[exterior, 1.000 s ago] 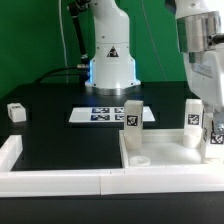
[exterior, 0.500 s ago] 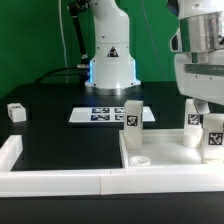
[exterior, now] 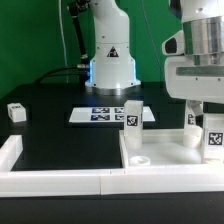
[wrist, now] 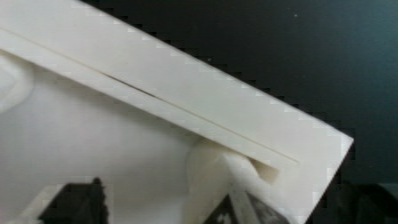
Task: Assemble square table
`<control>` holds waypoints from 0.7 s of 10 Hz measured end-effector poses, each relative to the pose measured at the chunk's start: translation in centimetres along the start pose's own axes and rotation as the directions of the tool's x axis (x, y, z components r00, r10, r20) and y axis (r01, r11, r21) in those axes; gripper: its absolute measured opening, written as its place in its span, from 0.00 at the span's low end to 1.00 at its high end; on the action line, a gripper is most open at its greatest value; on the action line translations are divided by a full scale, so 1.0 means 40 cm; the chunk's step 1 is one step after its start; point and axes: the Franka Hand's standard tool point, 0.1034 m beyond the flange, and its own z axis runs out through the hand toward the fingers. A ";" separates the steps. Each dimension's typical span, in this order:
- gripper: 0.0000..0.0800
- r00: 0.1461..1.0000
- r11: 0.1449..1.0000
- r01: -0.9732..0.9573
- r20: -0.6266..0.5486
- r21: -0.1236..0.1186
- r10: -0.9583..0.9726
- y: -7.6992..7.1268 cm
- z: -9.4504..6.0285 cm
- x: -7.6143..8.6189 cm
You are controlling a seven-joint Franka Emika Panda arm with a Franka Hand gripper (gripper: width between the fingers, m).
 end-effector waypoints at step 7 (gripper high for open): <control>0.70 0.940 0.942 0.336 -0.063 0.002 -0.335 -0.035 -0.006 0.036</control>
Offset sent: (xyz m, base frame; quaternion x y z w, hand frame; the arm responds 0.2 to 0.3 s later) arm 0.0085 0.0159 0.0129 0.0530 0.0505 -0.1194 0.9901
